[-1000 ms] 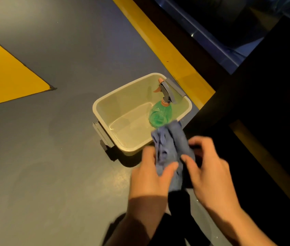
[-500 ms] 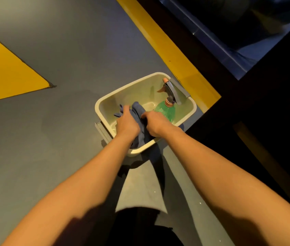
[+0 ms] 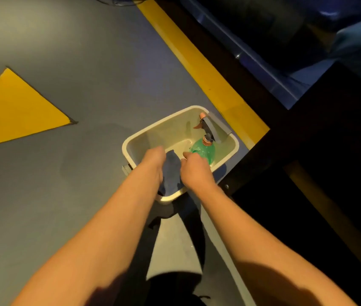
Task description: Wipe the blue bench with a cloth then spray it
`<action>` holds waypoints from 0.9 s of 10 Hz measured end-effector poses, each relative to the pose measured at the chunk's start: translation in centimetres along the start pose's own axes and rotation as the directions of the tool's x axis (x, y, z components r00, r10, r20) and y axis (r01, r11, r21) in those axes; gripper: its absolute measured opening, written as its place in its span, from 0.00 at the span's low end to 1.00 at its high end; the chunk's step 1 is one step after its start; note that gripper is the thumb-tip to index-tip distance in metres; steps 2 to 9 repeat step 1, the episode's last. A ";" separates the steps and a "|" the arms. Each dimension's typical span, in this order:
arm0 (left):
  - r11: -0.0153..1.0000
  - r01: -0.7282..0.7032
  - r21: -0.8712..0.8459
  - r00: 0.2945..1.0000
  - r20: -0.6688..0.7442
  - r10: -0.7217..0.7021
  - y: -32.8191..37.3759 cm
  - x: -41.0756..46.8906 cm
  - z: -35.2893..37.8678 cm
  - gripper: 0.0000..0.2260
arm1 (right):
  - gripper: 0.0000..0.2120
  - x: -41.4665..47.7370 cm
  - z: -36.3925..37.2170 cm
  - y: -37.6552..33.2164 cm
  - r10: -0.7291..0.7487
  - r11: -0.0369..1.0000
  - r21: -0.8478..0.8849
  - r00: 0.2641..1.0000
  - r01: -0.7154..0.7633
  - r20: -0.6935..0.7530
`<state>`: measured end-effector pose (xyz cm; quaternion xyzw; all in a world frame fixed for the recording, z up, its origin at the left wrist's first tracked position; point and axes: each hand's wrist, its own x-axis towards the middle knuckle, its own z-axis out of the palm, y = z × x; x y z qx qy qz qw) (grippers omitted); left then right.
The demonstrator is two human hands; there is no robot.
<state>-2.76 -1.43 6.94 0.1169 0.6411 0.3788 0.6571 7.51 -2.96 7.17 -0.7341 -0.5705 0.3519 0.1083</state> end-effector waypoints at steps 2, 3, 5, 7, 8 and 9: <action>0.976 0.153 -0.157 0.988 0.053 -0.146 0.9 -6.2 0.7 0.18 | 0.14 -6.7 -1.6 -2.8 0.023 0.833 0.553 1.000 -0.020 0.002; 0.976 0.153 -0.157 0.988 0.053 -0.146 0.9 -6.2 0.7 0.18 | 0.14 -6.7 -1.6 -2.8 0.023 0.833 0.553 1.000 -0.020 0.002; 0.976 0.153 -0.157 0.988 0.053 -0.146 0.9 -6.2 0.7 0.18 | 0.14 -6.7 -1.6 -2.8 0.023 0.833 0.553 1.000 -0.020 0.002; 0.976 0.153 -0.157 0.988 0.053 -0.146 0.9 -6.2 0.7 0.18 | 0.14 -6.7 -1.6 -2.8 0.023 0.833 0.553 1.000 -0.020 0.002; 0.976 0.153 -0.157 0.988 0.053 -0.146 0.9 -6.2 0.7 0.18 | 0.14 -6.7 -1.6 -2.8 0.023 0.833 0.553 1.000 -0.020 0.002; 0.976 0.153 -0.157 0.988 0.053 -0.146 0.9 -6.2 0.7 0.18 | 0.14 -6.7 -1.6 -2.8 0.023 0.833 0.553 1.000 -0.020 0.002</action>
